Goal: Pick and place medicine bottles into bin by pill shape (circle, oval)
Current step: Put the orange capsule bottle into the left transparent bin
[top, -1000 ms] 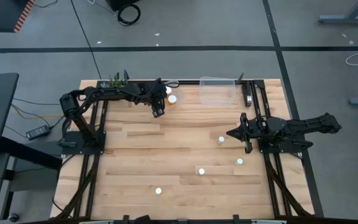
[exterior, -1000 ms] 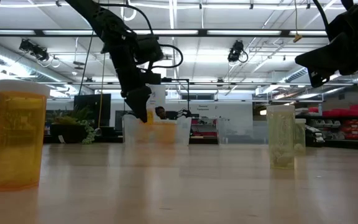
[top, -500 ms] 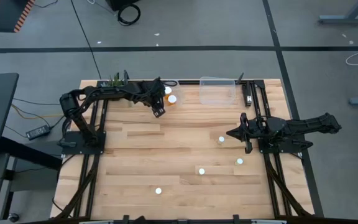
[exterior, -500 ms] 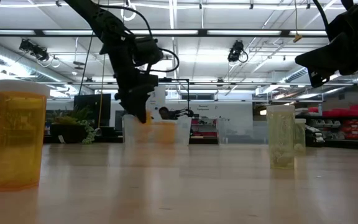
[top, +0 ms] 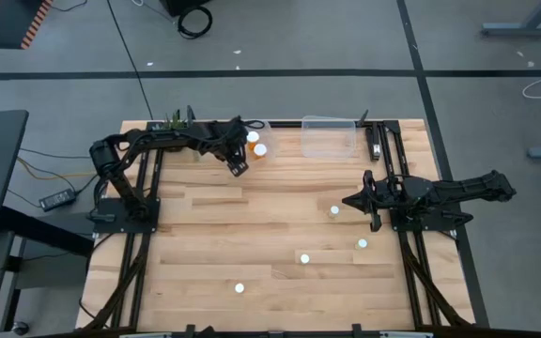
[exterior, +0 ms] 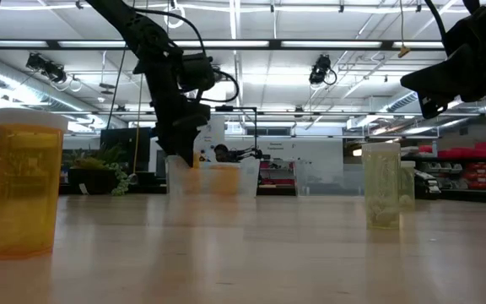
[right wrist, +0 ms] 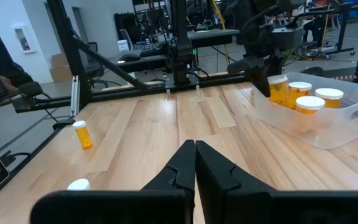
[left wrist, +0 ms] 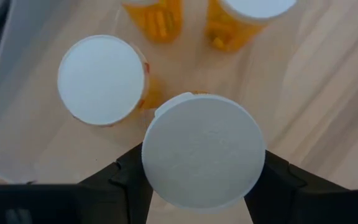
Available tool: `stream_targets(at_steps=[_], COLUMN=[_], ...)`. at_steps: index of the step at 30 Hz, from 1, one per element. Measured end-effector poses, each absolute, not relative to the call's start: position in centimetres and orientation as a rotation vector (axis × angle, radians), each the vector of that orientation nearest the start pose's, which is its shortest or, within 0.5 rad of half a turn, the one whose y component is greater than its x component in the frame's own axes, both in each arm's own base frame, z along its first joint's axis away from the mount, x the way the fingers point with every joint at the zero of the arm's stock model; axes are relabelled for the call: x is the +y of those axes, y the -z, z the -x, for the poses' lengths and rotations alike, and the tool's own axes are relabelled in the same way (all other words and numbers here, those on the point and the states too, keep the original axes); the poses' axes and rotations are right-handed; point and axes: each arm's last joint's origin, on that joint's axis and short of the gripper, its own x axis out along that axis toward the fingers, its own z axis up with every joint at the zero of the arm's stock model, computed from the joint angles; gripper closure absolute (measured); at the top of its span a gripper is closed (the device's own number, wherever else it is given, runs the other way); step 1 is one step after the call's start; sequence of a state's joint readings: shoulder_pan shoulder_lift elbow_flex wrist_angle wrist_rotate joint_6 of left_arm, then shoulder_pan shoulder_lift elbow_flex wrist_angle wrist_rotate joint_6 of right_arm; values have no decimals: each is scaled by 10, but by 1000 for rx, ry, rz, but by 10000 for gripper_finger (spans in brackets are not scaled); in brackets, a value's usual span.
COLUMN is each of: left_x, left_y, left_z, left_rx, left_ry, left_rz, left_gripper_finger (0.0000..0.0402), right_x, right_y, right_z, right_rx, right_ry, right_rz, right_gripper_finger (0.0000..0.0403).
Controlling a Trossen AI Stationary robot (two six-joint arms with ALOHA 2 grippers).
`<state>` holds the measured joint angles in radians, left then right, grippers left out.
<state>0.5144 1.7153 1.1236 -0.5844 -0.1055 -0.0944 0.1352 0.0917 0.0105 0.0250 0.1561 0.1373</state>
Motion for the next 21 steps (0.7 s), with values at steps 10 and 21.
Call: stream_targets(at_steps=[10,21], left_x=[164,164], left_y=[-188,-188], left_z=[-286,-286], left_rx=[1170,1175], left_ry=[-552,-543], left_rz=[334,322], left_gripper_finger=[178,153], right_x=[9,9], right_y=[-162,-162], right_z=[-102,-102], right_rx=[54,54], right_ry=[24,24], right_rz=[-129,-129], right_gripper_finger=[383,383])
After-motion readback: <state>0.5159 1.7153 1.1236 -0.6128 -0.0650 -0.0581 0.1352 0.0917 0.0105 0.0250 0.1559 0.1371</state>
